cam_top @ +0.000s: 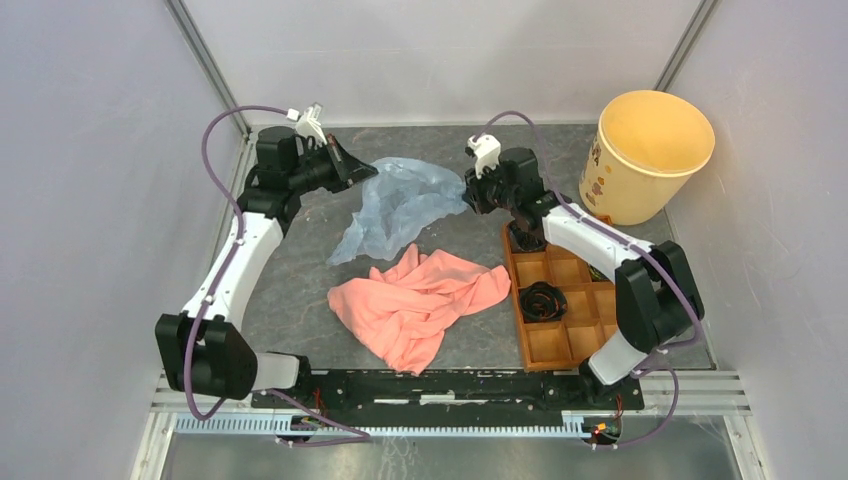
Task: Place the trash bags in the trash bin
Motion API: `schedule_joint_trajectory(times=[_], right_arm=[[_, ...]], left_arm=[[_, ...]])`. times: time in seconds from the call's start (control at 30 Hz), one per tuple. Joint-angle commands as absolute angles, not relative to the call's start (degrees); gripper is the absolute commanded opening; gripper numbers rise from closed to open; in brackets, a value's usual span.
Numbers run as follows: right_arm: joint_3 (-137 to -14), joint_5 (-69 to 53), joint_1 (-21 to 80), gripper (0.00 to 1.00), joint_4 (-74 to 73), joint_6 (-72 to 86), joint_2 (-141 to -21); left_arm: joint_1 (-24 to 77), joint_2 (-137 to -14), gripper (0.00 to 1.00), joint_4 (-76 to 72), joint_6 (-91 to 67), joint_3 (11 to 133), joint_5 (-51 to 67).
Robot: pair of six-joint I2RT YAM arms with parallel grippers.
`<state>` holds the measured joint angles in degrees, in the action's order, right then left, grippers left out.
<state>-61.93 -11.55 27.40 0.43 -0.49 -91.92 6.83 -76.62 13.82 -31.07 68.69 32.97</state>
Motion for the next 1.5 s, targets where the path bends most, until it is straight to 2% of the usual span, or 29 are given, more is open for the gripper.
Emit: schedule_joint_trajectory(times=[0.0,0.1,0.27,0.37,0.53,0.67,0.87,1.0,1.1,1.2,1.27,1.3,1.4,1.47], right_arm=[[-70.0,-8.2,27.4,0.35,-2.1,-0.1,-94.4],[-69.8,-7.9,27.5,0.51,-5.0,-0.1,-92.4],[-62.7,-5.3,28.2,0.79,-6.6,-1.8,-85.6],[-60.5,-4.5,28.5,0.90,-5.9,-5.7,-84.2],[-64.9,-13.8,28.5,0.86,-4.2,-3.4,-88.2],[-61.9,-19.7,32.3,0.88,5.7,2.7,-89.0],[-59.8,-13.2,35.2,0.91,15.6,-3.1,-92.8],[-55.9,-11.0,36.0,0.91,27.1,-1.1,-95.0],[-52.1,-1.1,40.0,0.92,35.6,-1.6,-95.9],[-54.0,10.1,41.4,0.91,35.7,-0.1,-99.6],[-55.8,14.6,41.4,0.87,35.0,0.6,-102.0],[-56.2,14.9,41.3,0.82,35.1,1.3,-102.6],[-57.9,9.4,40.6,0.52,32.0,1.4,-102.7],[-60.4,2.1,39.3,0.36,23.2,4.5,-100.9]], left_arm=[[7.2,-77.3,0.02,9.0,-37.0,66.4,41.7],[7.2,-77.6,0.02,10.2,-36.9,67.1,40.3],[7.2,-79.6,0.02,10.6,-36.5,65.9,41.3],[7.2,-80.6,0.02,10.9,-35.5,65.4,43.2],[7.3,-80.5,0.02,15.2,-31.9,66.2,42.8],[7.3,-80.8,0.02,15.3,-32.9,66.4,44.1],[7.2,-79.7,0.02,16.3,-32.8,66.4,43.7],[7.3,-78.8,0.02,15.7,-34.4,66.0,45.2],[7.3,-77.8,0.02,14.9,-35.6,66.2,45.8],[7.3,-76.8,0.02,15.2,-36.1,67.0,45.4],[7.3,-76.2,0.02,15.4,-36.3,67.3,44.8],[7.3,-76.2,0.02,15.5,-36.6,67.4,44.0],[7.2,-76.5,0.02,16.0,-36.7,67.6,41.5],[7.2,-77.0,0.02,16.9,-35.9,67.9,39.6]])
